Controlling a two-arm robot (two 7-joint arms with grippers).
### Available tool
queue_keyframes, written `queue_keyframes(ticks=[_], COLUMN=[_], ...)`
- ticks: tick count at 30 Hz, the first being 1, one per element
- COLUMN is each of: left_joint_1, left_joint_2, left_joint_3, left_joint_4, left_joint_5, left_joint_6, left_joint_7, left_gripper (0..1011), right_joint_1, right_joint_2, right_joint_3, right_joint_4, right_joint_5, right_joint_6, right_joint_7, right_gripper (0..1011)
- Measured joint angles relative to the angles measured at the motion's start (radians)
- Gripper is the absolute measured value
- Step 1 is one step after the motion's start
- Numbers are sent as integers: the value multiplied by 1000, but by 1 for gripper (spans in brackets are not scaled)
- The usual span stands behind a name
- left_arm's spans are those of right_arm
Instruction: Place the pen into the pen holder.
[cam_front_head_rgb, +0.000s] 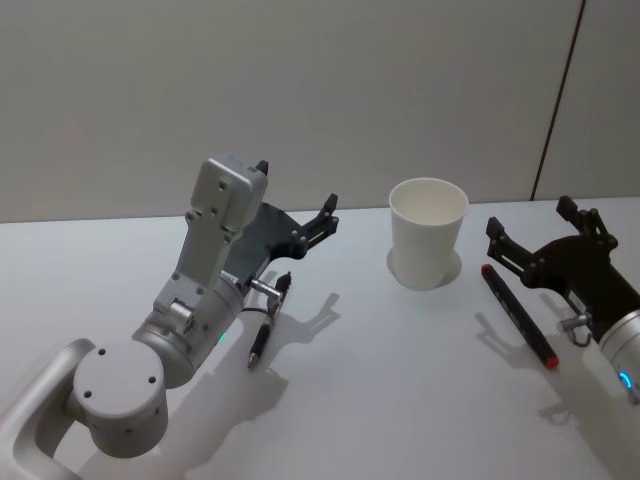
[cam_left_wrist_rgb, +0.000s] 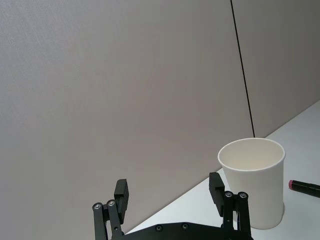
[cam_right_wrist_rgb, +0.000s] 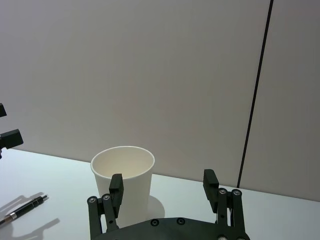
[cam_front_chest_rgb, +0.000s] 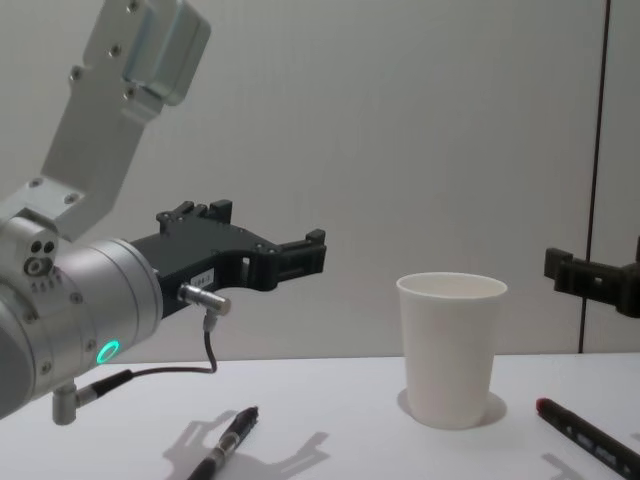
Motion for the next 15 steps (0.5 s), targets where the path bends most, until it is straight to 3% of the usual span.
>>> queue_keyframes(ticks=[15], left_joint_1=[0], left_joint_2=[0], left_joint_3=[0], left_joint_4=[0], left_joint_5=[0], left_joint_6=[0], left_joint_7=[0], left_gripper=[1001], right_joint_1=[0], right_joint_2=[0], right_joint_3=[0], right_joint_4=[0], right_joint_5=[0], right_joint_6=[0], right_joint_7=[0], right_gripper=[1001])
